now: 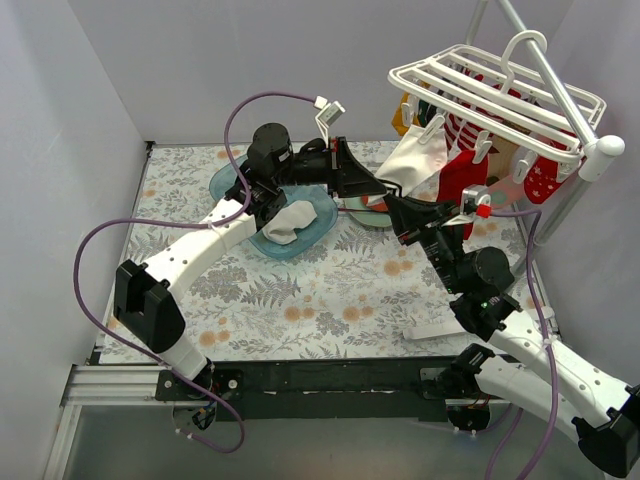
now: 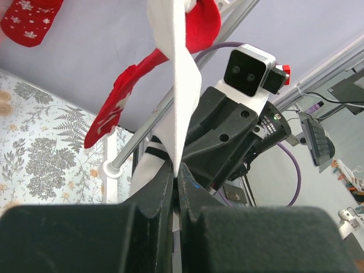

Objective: Remove the socks clipped to the hanger
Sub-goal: Remove the sock from the hanger.

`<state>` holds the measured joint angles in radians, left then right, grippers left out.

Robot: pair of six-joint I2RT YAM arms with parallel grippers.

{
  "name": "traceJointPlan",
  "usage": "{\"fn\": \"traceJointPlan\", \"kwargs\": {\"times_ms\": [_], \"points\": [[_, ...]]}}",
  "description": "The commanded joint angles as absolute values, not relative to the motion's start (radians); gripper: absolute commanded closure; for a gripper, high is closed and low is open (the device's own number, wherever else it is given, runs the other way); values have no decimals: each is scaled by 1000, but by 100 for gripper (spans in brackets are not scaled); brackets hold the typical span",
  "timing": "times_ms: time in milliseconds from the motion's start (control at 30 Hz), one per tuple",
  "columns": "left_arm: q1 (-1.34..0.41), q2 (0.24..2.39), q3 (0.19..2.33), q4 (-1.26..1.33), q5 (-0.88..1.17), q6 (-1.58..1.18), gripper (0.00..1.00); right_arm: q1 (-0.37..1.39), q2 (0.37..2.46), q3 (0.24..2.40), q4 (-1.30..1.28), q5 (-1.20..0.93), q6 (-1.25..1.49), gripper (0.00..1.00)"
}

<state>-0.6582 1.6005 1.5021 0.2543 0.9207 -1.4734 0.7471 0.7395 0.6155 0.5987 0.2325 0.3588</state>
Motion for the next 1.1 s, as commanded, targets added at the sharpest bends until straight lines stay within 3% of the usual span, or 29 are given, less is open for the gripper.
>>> {"fn": "traceJointPlan", "kwargs": {"times_ms": [0,100,200,267,333,500,700,1067], "points": [[-653,1608,1528,222,891,-1463,100,744,716,644,650,239,365,96],[-655,1614,1540,198,867,-1444,100,744,700,637,626,250,371,99],[-655,1614,1552,175,839,-1416,90,744,684,637,580,258,377,99],[-657,1614,1566,172,815,-1407,71,744,672,638,554,256,382,99],[-658,1624,1586,170,802,-1391,58,744,657,638,516,250,387,99],[-664,1673,1686,161,793,-1361,40,744,627,650,431,229,405,99],[-673,1744,1795,170,798,-1330,32,744,606,670,356,180,413,99],[-750,1759,1902,72,634,-1180,31,744,635,721,279,158,411,99]]}}
